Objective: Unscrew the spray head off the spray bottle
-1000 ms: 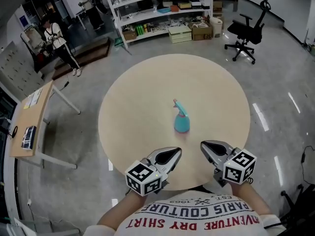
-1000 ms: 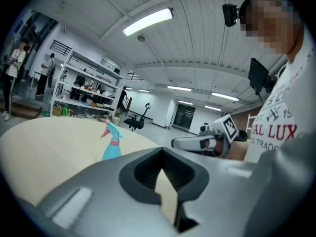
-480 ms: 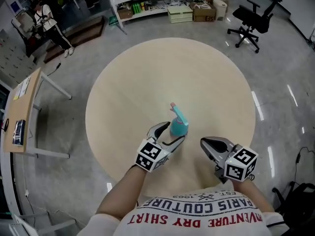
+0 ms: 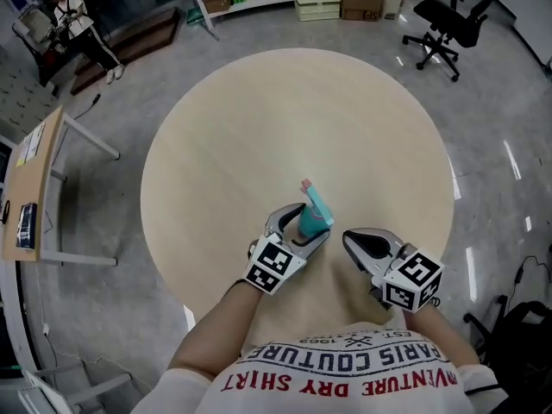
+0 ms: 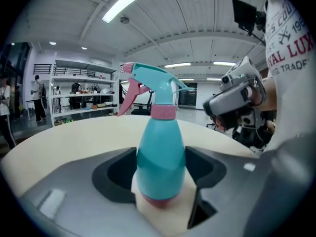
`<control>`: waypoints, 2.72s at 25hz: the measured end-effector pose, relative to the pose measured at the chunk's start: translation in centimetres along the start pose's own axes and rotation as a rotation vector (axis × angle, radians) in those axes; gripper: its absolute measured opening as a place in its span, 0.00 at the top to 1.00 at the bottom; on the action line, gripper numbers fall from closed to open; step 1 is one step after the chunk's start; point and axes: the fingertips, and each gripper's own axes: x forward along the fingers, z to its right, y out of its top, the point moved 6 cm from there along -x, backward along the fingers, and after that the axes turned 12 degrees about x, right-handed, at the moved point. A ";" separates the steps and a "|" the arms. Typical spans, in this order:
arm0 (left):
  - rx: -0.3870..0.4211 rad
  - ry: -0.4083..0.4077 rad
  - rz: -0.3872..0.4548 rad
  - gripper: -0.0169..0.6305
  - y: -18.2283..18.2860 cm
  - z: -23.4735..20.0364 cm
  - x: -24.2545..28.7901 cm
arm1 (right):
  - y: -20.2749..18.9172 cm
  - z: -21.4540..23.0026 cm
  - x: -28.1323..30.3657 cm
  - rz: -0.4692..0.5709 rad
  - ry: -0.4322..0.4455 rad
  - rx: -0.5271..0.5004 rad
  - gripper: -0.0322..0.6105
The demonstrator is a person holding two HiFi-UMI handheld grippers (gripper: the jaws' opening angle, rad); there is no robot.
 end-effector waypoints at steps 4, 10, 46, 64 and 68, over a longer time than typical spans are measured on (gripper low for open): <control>-0.006 0.015 -0.006 0.51 -0.1 0.0 -0.3 | 0.2 -0.1 1.0 0.015 -0.047 -0.076 0.91; -0.024 0.040 -0.022 0.51 0.2 0.7 -0.4 | 0.8 -0.6 3.2 0.068 -0.055 -0.136 0.65; 0.090 -0.319 0.075 0.57 -0.8 0.9 -3.2 | 1.7 -0.5 4.8 -0.123 0.409 -0.390 0.74; 0.014 0.148 0.010 0.49 0.3 4.2 -0.8 | -0.7 -1.8 4.0 0.133 0.013 -0.267 0.63; -0.022 0.211 -0.006 0.49 0.7 4.5 -0.8 | -0.5 -2.2 4.3 0.147 -0.096 -0.324 0.71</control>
